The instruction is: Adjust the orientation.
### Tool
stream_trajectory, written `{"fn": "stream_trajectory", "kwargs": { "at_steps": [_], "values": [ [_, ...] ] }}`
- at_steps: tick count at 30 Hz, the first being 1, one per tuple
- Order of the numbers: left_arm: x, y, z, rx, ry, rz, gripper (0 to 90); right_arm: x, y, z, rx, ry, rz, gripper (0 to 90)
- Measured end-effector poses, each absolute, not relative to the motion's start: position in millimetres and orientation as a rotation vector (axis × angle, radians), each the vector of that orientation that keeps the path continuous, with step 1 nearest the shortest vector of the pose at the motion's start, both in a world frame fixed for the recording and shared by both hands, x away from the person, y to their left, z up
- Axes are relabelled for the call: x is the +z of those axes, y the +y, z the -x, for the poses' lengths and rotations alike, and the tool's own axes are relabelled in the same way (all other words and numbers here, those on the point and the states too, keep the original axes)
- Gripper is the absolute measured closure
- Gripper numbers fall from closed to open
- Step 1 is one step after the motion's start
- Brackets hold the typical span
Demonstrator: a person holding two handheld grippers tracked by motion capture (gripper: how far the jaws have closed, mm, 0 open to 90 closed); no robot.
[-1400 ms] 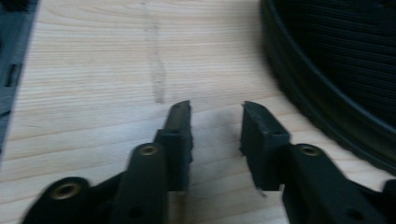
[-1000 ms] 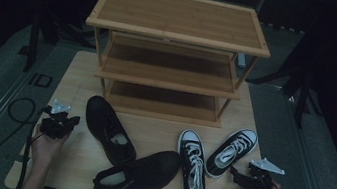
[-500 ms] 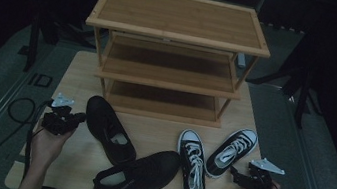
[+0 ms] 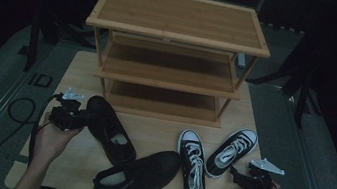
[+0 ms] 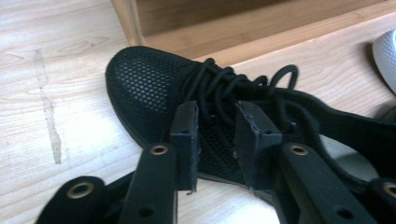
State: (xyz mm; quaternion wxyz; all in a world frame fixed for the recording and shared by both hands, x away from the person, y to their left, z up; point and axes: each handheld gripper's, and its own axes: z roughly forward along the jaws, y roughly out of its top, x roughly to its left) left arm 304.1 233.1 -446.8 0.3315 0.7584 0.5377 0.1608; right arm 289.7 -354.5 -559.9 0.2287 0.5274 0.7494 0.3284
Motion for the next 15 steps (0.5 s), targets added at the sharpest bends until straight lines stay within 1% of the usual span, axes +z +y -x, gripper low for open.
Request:
{"fn": "stream_trajectory", "kwargs": {
  "at_steps": [4, 15],
  "values": [
    [-443, 226, -303, 0.403, 1.421, -1.995, 62.1, -560, -355, -290, 0.904, 2.063, -1.452, 22.3],
    [-442, 204, -302, 0.358, 1.431, -2.051, 52.4, -560, -354, -290, 0.904, 2.063, -1.452, 22.3]
  ]
}}
